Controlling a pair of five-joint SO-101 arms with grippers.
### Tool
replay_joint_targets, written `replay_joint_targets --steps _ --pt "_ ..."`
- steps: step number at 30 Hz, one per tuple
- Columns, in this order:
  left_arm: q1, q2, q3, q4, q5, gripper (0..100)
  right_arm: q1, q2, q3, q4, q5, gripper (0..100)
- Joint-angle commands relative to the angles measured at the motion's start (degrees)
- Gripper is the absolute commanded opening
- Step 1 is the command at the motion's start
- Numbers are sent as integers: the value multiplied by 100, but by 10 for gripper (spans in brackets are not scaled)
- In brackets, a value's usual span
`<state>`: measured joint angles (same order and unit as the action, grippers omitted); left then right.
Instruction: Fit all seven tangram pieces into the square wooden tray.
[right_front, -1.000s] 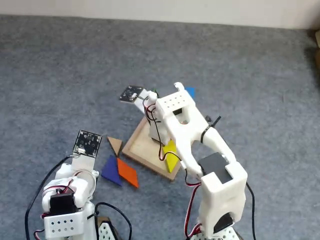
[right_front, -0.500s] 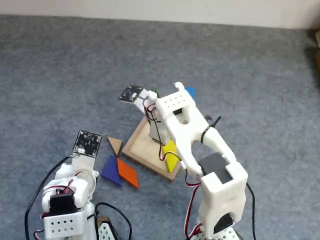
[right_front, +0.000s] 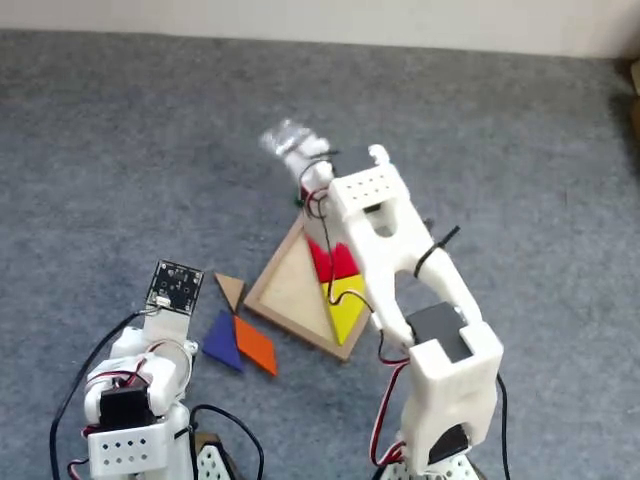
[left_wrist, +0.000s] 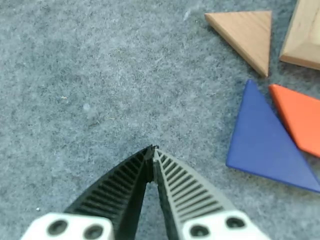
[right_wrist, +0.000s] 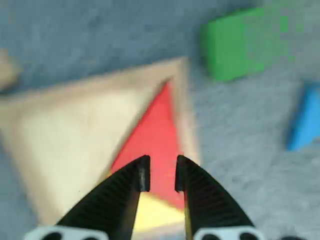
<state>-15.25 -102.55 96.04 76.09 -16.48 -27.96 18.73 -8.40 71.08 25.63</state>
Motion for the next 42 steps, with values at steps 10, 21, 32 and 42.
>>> replay_joint_targets --steps 10,21,32,42 --pt "-92 -171 119 53 -53 5 40 -48 -462 -1499 -422 329" --pt "-92 -171 119 53 -53 5 -48 2070 -2290 -1525 -413 330" --pt "-92 -171 119 53 -53 5 -189 3345 -3679 -523 -387 329" --pt "-92 -171 119 53 -53 5 -163 4171 -5121 716 -387 123"
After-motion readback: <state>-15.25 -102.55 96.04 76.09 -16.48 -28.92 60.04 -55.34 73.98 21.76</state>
